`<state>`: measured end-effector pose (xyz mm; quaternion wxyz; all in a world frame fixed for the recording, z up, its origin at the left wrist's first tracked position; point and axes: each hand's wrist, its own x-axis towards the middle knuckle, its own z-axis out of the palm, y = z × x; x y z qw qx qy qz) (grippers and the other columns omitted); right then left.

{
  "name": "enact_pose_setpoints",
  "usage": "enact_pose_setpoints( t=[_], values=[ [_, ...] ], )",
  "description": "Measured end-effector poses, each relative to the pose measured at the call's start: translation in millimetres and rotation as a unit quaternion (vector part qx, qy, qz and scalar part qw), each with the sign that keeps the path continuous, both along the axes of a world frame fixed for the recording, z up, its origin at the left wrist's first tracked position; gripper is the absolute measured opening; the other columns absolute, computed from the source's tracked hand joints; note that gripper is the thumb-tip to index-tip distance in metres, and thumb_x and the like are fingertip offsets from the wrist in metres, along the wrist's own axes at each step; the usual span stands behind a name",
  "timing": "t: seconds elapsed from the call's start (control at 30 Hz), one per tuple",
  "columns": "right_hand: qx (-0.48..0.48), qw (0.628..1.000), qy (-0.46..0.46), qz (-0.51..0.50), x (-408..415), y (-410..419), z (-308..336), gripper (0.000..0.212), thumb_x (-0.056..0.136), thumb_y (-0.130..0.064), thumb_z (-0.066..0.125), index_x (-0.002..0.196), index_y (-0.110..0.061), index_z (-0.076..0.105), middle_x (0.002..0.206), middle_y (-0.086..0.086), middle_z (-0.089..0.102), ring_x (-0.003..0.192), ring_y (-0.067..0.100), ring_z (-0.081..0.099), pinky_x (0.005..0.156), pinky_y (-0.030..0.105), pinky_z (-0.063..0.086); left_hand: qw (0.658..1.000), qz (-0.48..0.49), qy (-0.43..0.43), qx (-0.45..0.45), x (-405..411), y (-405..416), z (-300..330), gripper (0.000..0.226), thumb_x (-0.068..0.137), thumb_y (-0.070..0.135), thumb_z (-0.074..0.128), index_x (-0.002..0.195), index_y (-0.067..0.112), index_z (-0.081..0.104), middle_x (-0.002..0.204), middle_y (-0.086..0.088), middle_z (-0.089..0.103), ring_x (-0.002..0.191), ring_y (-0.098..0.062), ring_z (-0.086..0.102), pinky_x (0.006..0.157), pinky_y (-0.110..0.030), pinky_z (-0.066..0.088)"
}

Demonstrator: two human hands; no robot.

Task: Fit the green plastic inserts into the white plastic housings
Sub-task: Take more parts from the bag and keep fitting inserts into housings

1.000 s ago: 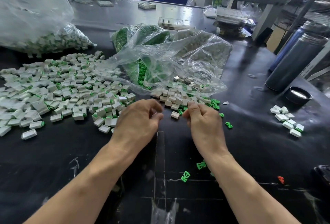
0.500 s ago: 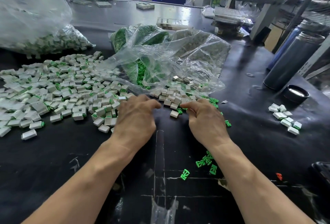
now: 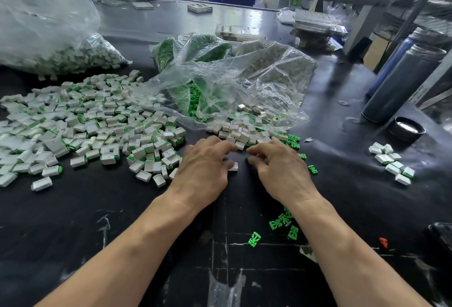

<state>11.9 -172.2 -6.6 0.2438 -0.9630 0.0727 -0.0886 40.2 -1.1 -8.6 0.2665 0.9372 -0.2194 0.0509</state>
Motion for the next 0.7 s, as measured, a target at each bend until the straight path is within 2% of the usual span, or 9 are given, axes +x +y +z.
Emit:
enact_pose_setpoints(
  t=[0.17, 0.27, 0.33, 0.4, 0.47, 0.53, 0.6, 0.7],
  values=[
    [-0.023, 0.999, 0.023, -0.001, 0.7, 3.5, 2.9, 0.02, 0.1, -0.032, 0.065, 0.119, -0.035, 0.074, 0.118, -0.006, 0.063, 0.118, 0.02, 0.057, 0.099, 0.035, 0.042, 1.0, -0.006, 0.008, 0.019, 1.7, -0.1, -3.1, 0.02, 0.098, 0.035, 0.066, 0.117, 0.037, 0.073, 0.122, 0.013, 0.059, 0.119, -0.012, 0.047, 0.102, -0.029, 0.028],
    [-0.01, 1.0, 0.022, -0.01, 1.0, 3.6, 4.0, 0.013, 0.096, -0.03, 0.071, 0.109, -0.033, 0.07, 0.109, -0.008, 0.063, 0.109, 0.018, 0.059, 0.09, 0.032, 0.043, 0.999, 0.01, 0.026, -0.029, 1.9, 0.7, -4.1, 0.011, 0.092, 0.033, 0.073, 0.103, 0.035, 0.076, 0.108, 0.015, 0.06, 0.107, -0.01, 0.05, 0.097, -0.028, 0.034],
    [0.011, 1.0, -0.002, -0.014, 0.6, 1.7, 2.5, 0.01, 0.093, -0.028, 0.074, 0.099, -0.033, 0.067, 0.097, -0.012, 0.063, 0.097, 0.014, 0.06, 0.084, 0.03, 0.044, 0.995, 0.014, 0.044, -0.088, 0.7, 1.8, -5.2, 0.005, 0.09, 0.034, 0.075, 0.095, 0.035, 0.075, 0.095, 0.015, 0.062, 0.092, -0.004, 0.055, 0.088, -0.026, 0.043],
    [0.109, 0.993, -0.032, -0.013, -2.2, 0.3, -0.6, 0.011, 0.092, -0.025, 0.077, 0.089, -0.029, 0.067, 0.086, -0.014, 0.066, 0.085, 0.008, 0.061, 0.078, 0.026, 0.048, 0.983, 0.01, 0.064, -0.171, 0.0, 2.5, -6.2, 0.002, 0.091, 0.034, 0.076, 0.089, 0.033, 0.075, 0.082, 0.016, 0.065, 0.073, 0.002, 0.056, 0.069, -0.017, 0.045],
    [0.262, 0.964, -0.052, -0.009, -4.1, 2.2, -2.4, 0.01, 0.092, -0.021, 0.078, 0.087, -0.026, 0.071, 0.08, -0.011, 0.071, 0.077, 0.003, 0.063, 0.071, 0.018, 0.049, 0.954, 0.003, 0.111, -0.279, 1.2, 3.5, -6.4, 0.005, 0.093, 0.028, 0.075, 0.088, 0.03, 0.076, 0.075, 0.015, 0.069, 0.065, 0.004, 0.058, 0.059, -0.01, 0.044],
    [0.379, 0.922, -0.083, -0.01, -5.1, 4.4, -1.6, 0.012, 0.092, -0.014, 0.077, 0.087, -0.023, 0.073, 0.075, -0.011, 0.072, 0.066, 0.002, 0.061, 0.062, 0.016, 0.047, 0.915, 0.004, 0.158, -0.372, 4.8, 4.2, -6.0, 0.008, 0.093, 0.02, 0.075, 0.089, 0.026, 0.078, 0.079, 0.01, 0.074, 0.072, 0.001, 0.063, 0.064, -0.01, 0.047],
    [0.465, 0.878, -0.11, -0.008, -5.6, 6.8, 1.8, 0.015, 0.093, -0.006, 0.075, 0.087, -0.02, 0.073, 0.071, -0.002, 0.069, 0.056, 0.006, 0.054, 0.052, 0.019, 0.044, 0.887, 0.011, 0.183, -0.424, 7.1, 5.3, -6.5, 0.011, 0.091, 0.014, 0.076, 0.087, 0.024, 0.078, 0.077, 0.01, 0.074, 0.072, 0.002, 0.063, 0.067, -0.009, 0.046],
    [0.511, 0.85, -0.126, 0.011, -6.2, 10.0, 4.6, 0.015, 0.094, -0.001, 0.072, 0.088, -0.015, 0.073, 0.069, 0.004, 0.066, 0.054, 0.01, 0.051, 0.047, 0.023, 0.042, 0.875, 0.004, 0.199, -0.441, 7.8, 5.0, -6.2, 0.014, 0.09, 0.01, 0.075, 0.086, 0.022, 0.078, 0.075, 0.011, 0.074, 0.069, 0.004, 0.063, 0.066, -0.007, 0.046]
  ],
)
